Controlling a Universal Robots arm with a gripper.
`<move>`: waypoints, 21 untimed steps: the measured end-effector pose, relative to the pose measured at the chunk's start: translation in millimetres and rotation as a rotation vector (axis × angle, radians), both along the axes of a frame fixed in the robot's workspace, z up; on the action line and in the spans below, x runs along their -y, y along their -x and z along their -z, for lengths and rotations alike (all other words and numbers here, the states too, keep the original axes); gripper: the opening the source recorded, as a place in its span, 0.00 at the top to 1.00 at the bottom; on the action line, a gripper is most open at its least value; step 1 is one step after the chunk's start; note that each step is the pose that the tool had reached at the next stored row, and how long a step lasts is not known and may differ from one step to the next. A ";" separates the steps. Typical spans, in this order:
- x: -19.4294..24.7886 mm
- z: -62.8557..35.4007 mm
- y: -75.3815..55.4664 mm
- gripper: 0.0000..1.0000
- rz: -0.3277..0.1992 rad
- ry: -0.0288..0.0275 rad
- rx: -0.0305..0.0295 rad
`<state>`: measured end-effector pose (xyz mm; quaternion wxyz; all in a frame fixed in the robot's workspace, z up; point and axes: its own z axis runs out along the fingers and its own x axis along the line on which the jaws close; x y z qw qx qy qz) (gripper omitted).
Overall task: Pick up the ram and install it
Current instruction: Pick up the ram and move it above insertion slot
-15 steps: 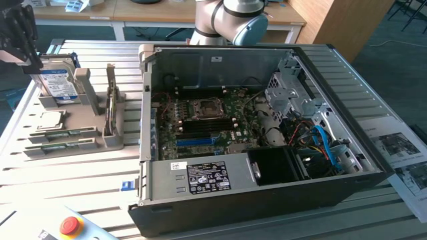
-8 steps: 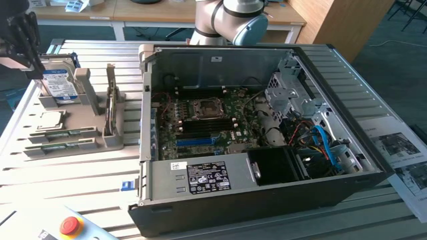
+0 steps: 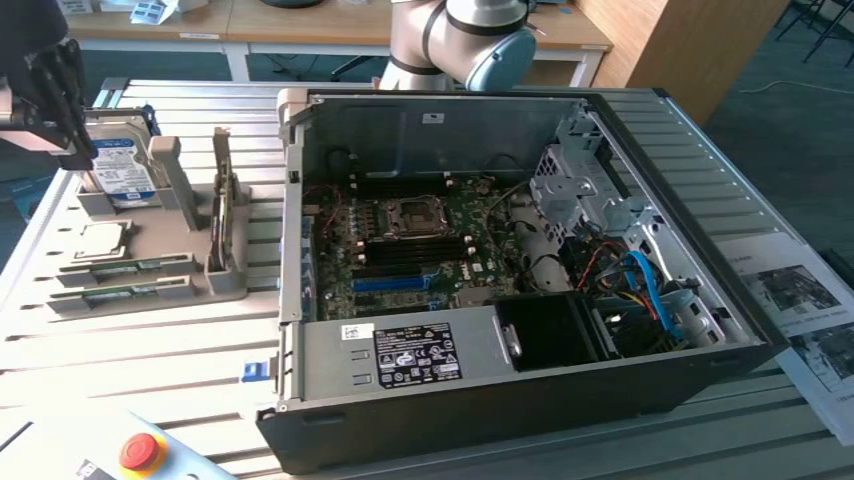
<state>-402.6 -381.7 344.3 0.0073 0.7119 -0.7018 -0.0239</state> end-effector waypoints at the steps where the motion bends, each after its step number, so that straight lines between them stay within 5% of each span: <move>1: 0.0 1.8 0.0 0.76 0.000 -0.0001 0.0001; 13: 0.4 12.7 0.3 0.76 0.000 0.0000 0.0002; 21: 13.2 12.6 0.3 0.76 0.000 0.0000 0.0001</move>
